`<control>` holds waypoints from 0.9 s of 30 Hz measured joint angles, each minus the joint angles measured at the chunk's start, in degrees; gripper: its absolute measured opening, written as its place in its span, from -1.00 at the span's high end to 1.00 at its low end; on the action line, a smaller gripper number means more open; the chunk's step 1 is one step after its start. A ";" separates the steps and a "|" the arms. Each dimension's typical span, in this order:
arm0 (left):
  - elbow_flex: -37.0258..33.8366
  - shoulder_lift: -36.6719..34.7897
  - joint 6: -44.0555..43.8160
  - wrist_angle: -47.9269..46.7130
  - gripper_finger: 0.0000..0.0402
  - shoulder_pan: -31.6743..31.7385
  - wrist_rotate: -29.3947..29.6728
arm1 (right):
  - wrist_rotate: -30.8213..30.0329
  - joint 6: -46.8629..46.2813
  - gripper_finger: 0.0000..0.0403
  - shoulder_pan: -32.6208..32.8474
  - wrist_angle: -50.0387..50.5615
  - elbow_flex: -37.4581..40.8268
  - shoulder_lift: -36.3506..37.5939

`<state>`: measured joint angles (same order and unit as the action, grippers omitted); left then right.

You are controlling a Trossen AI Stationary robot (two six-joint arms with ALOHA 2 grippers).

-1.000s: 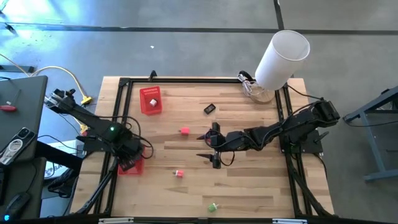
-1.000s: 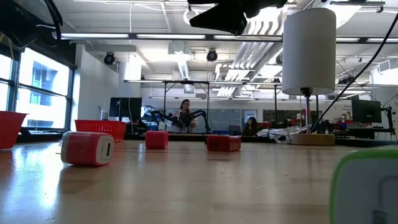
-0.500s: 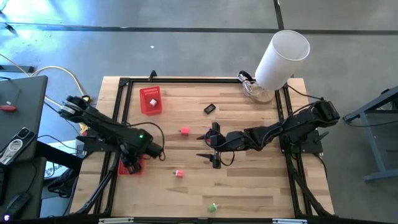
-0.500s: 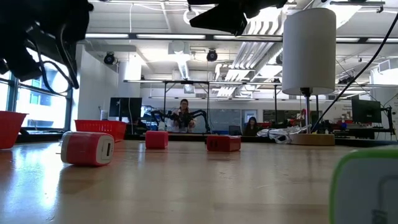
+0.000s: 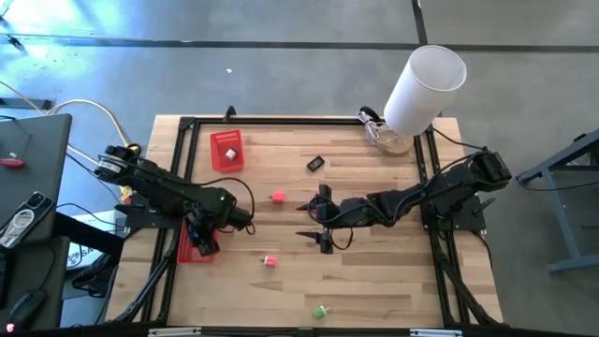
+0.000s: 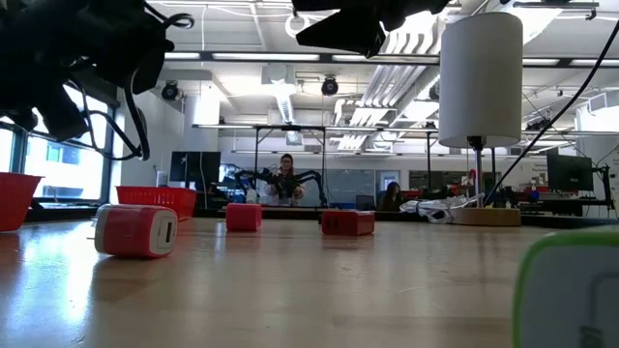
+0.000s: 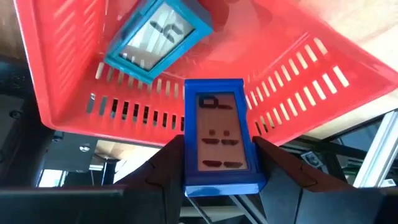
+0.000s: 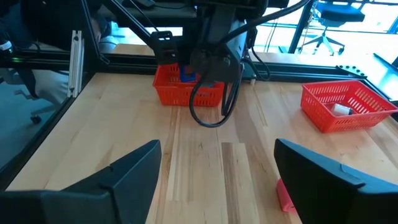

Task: Pick & Place Office items
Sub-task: Put the blue digital clock into the bottom red bin, then put the red charger adapter into the top red bin

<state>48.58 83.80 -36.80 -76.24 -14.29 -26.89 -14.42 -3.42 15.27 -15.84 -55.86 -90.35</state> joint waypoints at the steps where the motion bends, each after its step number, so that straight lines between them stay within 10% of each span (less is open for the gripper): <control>1: 0.00 0.01 0.00 -0.01 0.26 0.12 0.01 | 0.01 0.00 -0.50 0.00 0.18 0.00 0.00; 27: 0.00 -0.01 -0.04 0.28 0.11 0.43 -1.06 | 0.05 -1.46 -0.50 0.15 1.06 0.00 0.00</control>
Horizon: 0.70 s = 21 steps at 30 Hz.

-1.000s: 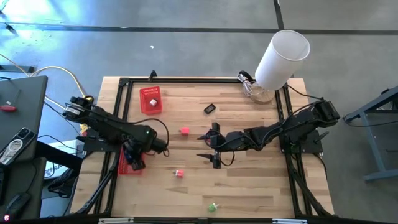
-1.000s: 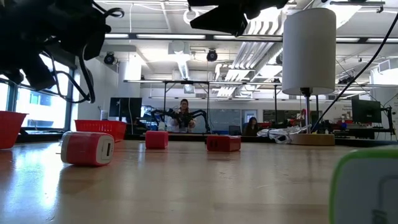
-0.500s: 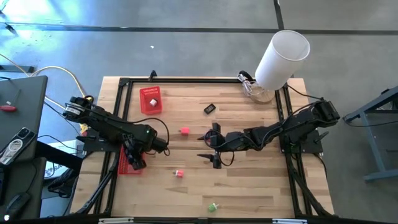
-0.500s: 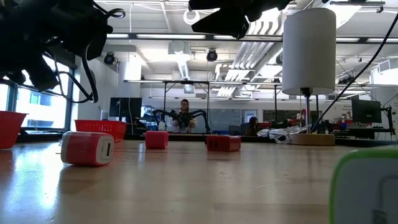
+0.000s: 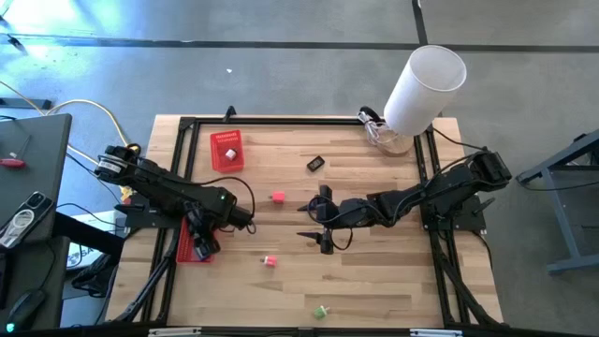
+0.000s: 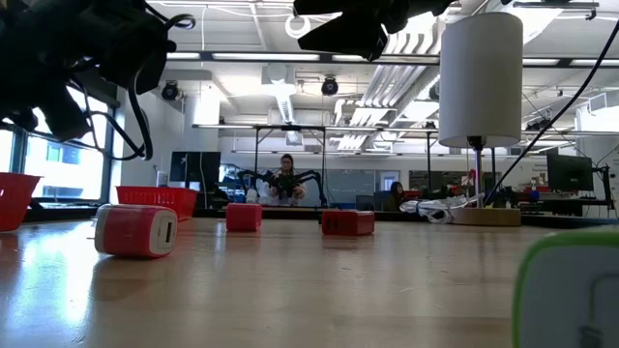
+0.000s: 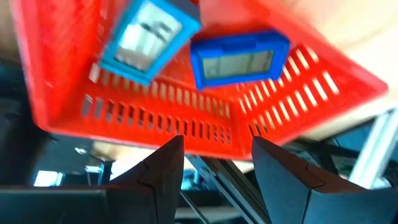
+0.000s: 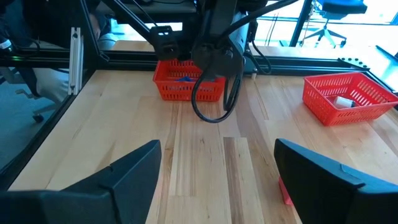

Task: Pick & Place Office items
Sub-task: Put the red charger adapter into the top red bin

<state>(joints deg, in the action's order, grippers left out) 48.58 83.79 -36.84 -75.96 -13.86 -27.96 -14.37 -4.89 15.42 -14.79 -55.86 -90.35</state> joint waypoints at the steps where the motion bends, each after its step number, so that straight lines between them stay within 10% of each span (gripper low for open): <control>1: 0.04 0.00 0.31 -0.43 0.11 0.21 -0.83 | -0.02 0.00 -0.50 0.00 0.00 0.00 0.00; 21: 14.03 0.00 0.54 -12.72 0.10 2.52 -0.90 | -0.01 -0.02 -0.50 0.00 0.17 0.00 0.00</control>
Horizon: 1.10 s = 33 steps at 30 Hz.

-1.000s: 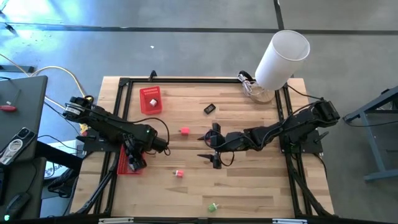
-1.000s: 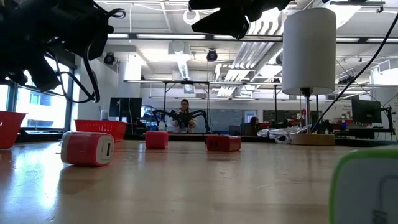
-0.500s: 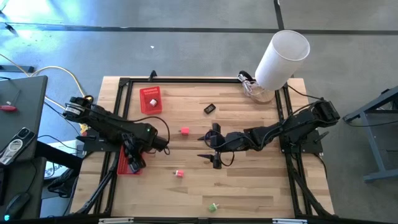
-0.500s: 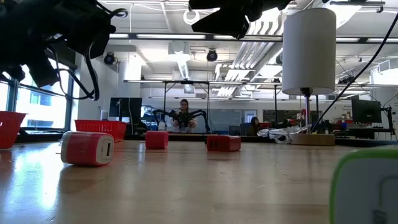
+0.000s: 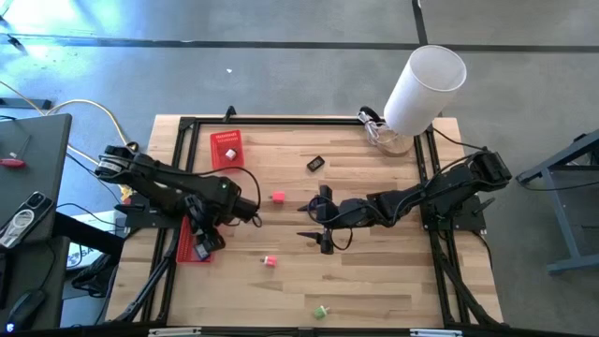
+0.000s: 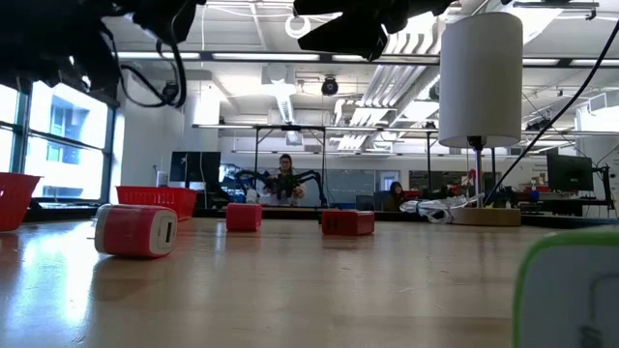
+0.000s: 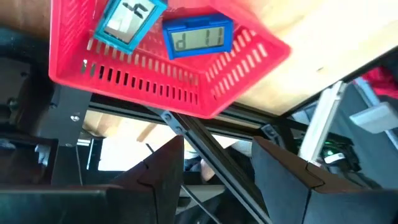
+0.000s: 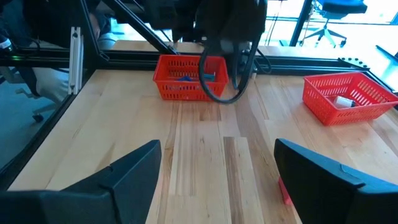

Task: Pick & Place Office items
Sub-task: Put the red charger adapter into the top red bin

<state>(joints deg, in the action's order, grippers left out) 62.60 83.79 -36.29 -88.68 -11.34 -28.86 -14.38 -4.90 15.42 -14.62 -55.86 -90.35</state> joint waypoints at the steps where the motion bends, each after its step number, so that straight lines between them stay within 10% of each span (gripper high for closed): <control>1: 0.97 0.00 -0.33 -0.47 0.10 -0.01 0.06 | -0.01 -0.01 -0.50 0.00 0.35 0.00 0.00; 33: 5.60 -0.04 18.83 17.51 0.10 3.09 25.35 | -0.16 -4.33 -0.50 0.39 4.76 0.02 0.00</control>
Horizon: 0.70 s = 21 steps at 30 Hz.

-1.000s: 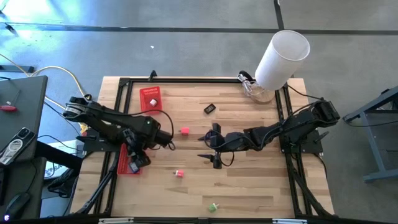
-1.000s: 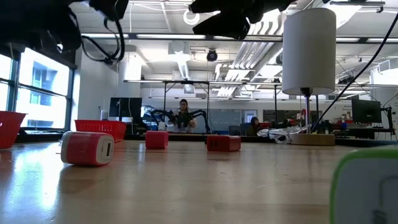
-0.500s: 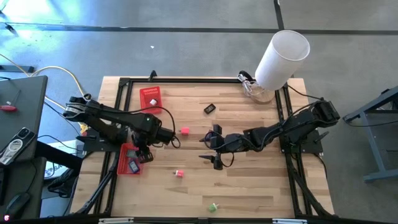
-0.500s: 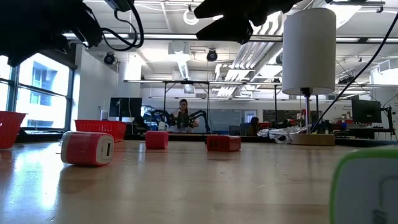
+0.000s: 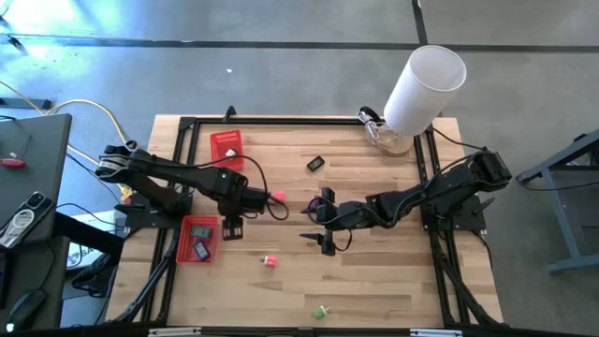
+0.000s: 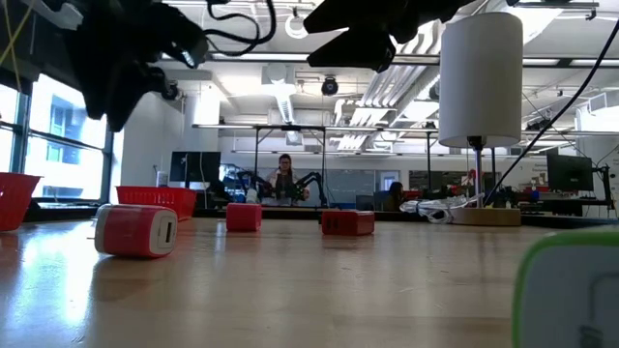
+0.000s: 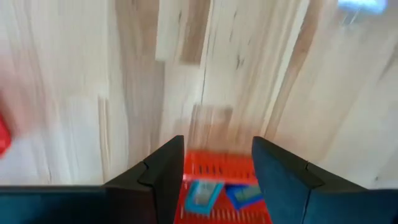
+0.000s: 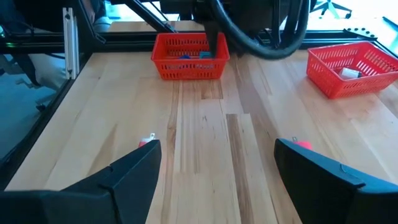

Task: Pick & Place Office items
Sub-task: Put the red charger adapter into the top red bin

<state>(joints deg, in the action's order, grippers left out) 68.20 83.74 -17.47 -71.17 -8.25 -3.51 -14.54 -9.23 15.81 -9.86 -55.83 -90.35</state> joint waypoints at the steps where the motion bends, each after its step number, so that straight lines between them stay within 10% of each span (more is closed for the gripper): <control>1: 0.00 0.00 0.28 1.14 0.10 0.00 0.09 | 0.01 -0.01 -0.50 0.00 0.22 0.00 0.00; 21: 0.00 0.02 3.56 6.13 -0.02 0.00 0.72 | -0.03 -0.20 -0.50 0.74 0.68 0.00 0.00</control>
<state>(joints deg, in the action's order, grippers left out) 68.20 83.77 -13.91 -65.04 -8.25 -2.79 -14.57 -9.43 16.56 -9.18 -55.83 -90.35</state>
